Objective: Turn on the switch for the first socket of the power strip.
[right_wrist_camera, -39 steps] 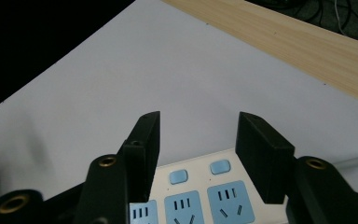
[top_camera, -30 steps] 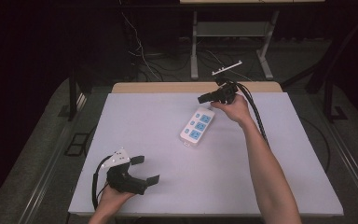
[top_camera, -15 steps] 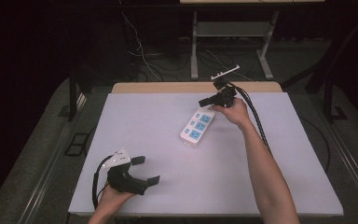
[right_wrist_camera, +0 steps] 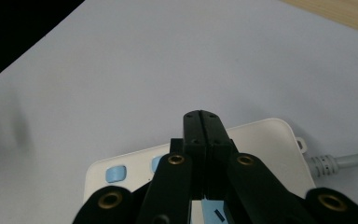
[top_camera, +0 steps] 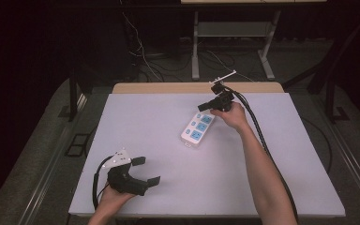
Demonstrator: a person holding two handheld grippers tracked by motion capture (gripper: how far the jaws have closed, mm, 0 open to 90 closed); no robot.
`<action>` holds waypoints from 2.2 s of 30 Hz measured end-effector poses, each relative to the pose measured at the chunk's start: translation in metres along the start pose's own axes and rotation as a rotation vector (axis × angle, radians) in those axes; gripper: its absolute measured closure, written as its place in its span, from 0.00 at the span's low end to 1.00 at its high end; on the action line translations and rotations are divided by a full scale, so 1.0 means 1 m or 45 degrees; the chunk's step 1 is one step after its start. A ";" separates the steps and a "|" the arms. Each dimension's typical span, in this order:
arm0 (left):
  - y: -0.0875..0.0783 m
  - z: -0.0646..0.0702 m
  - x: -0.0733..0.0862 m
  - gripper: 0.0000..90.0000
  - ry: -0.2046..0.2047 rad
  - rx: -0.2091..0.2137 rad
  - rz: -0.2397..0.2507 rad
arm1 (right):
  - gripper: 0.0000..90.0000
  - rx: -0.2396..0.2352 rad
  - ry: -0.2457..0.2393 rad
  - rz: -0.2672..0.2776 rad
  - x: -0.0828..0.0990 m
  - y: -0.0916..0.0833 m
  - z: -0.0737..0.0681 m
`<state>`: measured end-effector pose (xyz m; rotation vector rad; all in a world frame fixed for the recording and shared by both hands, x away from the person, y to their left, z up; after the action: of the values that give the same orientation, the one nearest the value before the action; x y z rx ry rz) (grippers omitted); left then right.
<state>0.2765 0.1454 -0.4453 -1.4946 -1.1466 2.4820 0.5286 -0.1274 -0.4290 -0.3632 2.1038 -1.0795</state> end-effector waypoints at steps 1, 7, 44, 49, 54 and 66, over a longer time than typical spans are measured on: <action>0.000 0.000 0.000 0.00 -0.001 0.000 0.000 | 0.99 -0.001 0.005 -0.006 0.001 0.002 0.000; 0.000 0.000 0.000 0.00 0.000 0.000 0.001 | 0.99 0.000 0.015 -0.026 0.004 0.010 0.003; 0.002 0.000 0.001 0.00 -0.002 -0.008 -0.010 | 1.00 0.125 0.004 0.023 0.014 0.031 0.006; 0.003 0.001 0.001 0.00 0.000 -0.009 -0.012 | 1.00 0.139 0.003 0.019 0.013 0.031 0.006; 0.003 0.001 0.001 0.00 0.002 -0.010 -0.015 | 1.00 0.144 0.004 0.037 0.015 0.031 0.005; 0.001 -0.001 0.001 0.00 -0.007 -0.010 0.000 | 1.00 0.283 -0.057 -0.036 0.010 0.029 -0.001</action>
<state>0.2773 0.1455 -0.4471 -1.4906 -1.1592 2.4859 0.5231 -0.1147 -0.4560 -0.3066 1.9207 -1.2952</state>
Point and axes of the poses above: each handheld gripper's, and its own axes: y roughly forward along the jaws, x roughly out of its underside, z roughly to its right, the point moved 5 cm from there along y, roughly forward along the jaws, and after that the axes turned 12 degrees about -z, right-handed, at the moved point
